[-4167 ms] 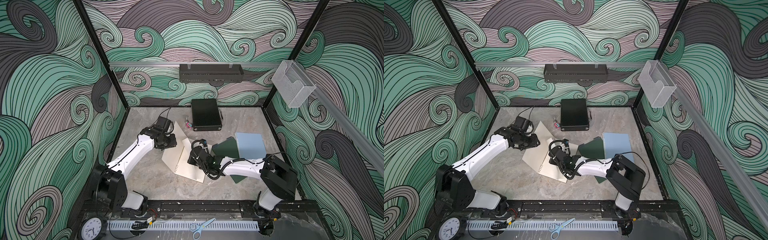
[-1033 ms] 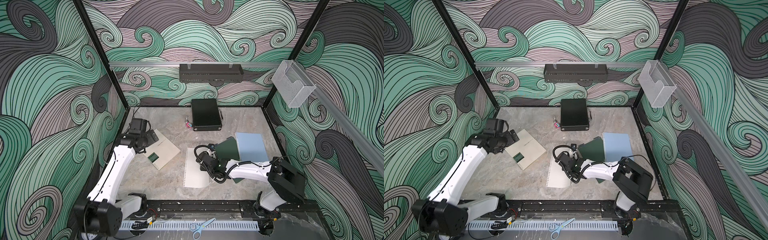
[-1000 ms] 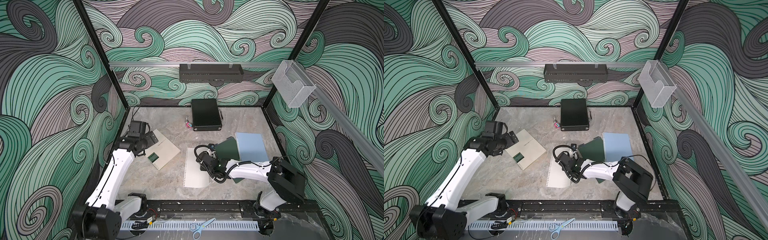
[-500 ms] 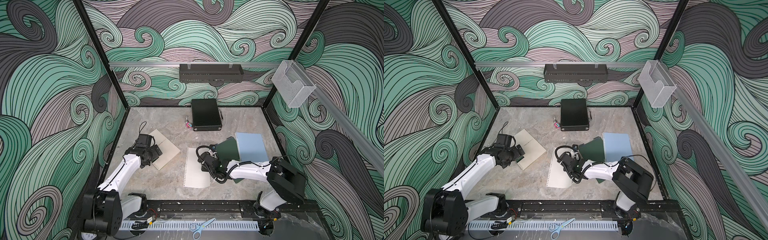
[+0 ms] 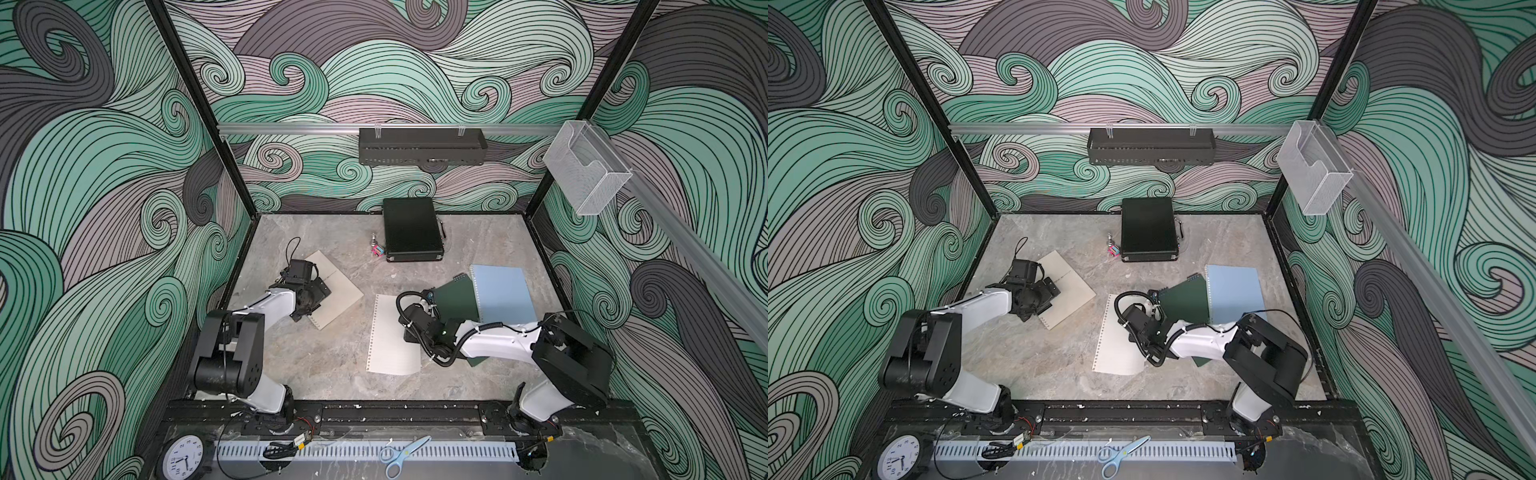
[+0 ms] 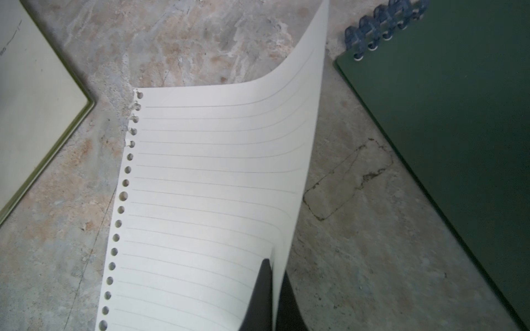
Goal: Tear off pages from different notebooks
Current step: Move the notebook to the center of the board.
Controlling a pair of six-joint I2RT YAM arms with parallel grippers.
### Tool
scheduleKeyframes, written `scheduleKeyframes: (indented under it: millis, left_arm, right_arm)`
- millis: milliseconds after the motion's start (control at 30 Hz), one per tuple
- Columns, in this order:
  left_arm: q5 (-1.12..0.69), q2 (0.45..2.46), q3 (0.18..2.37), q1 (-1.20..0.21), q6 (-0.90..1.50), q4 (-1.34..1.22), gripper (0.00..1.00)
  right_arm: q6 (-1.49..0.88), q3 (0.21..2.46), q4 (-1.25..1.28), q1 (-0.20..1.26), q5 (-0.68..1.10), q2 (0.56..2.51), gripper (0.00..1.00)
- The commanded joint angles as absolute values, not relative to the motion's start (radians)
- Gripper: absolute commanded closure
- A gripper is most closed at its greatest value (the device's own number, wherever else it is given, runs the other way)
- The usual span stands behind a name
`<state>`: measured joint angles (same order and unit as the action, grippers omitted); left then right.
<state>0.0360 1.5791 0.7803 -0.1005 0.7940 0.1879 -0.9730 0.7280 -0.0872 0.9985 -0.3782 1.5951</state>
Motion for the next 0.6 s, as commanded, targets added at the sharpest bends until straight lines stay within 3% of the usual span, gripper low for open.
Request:
scheduleKeyframes:
  millis: [0, 300, 567]
  left_arm:
    - [-0.045, 1.730, 0.807, -0.092, 0.791, 0.154, 0.01]
    - [-0.131, 1.918, 1.062, -0.036, 0.750, 0.144, 0.02]
    - [-0.137, 1.844, 1.128, -0.032, 0.698, 0.224, 0.02]
  right_arm:
    - [-1.012, 0.705, -0.076, 0.986, -0.390, 1.567, 1.00]
    - [-1.029, 0.728, -0.050, 0.937, -0.327, 1.614, 1.00]
    - [-1.040, 0.758, 0.017, 0.930, -0.218, 1.684, 1.00]
